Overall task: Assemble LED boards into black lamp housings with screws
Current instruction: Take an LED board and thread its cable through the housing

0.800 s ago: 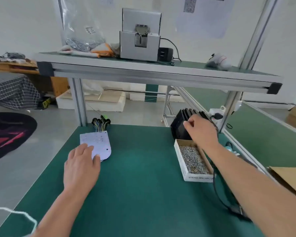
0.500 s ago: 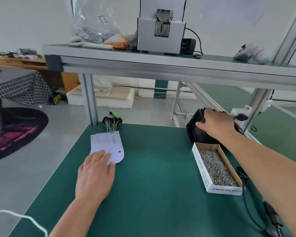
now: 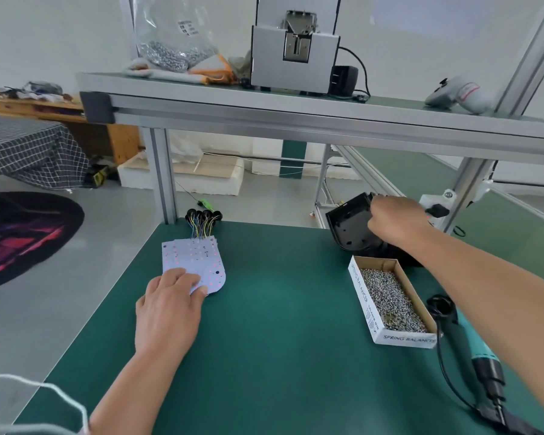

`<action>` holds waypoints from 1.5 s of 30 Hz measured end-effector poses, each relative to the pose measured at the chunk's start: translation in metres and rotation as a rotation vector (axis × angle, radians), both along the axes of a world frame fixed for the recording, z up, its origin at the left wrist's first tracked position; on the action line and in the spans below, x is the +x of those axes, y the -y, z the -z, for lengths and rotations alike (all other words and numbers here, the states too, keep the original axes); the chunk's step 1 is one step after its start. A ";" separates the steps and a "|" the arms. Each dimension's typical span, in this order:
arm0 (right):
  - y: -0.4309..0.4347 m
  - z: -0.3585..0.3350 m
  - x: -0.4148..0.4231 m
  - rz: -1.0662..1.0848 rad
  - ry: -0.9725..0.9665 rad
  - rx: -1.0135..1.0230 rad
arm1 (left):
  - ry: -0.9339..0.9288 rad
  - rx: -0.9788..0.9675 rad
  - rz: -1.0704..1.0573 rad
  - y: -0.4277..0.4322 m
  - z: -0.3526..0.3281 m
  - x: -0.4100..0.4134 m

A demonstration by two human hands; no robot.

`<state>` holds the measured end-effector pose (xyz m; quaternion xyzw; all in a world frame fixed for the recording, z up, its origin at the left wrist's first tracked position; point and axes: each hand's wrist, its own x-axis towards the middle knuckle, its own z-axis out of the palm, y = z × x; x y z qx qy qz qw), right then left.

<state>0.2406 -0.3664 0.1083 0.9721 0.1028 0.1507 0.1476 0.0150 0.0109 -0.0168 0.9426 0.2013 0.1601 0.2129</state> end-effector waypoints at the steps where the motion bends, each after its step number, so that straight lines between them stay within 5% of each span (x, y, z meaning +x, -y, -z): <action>1: 0.002 0.001 -0.001 0.005 0.014 0.026 | 0.008 -0.005 -0.003 0.000 0.000 0.000; 11: -0.001 0.008 -0.057 -0.050 0.116 0.432 | 0.023 -0.066 -0.062 -0.003 0.004 0.002; 20: -0.041 0.076 -0.226 -0.174 -0.286 0.704 | -0.005 -0.132 -0.126 -0.003 -0.003 0.005; 29: -0.040 0.073 -0.292 -0.207 -0.542 0.577 | 0.074 -0.277 -0.174 -0.015 -0.006 0.006; 36: -0.026 0.065 -0.271 -0.213 -0.520 0.698 | 0.182 -0.488 -0.218 -0.027 -0.007 0.010; 45: -0.068 0.065 -0.193 -0.298 -0.488 1.224 | 0.514 -1.145 0.064 -0.023 -0.018 0.003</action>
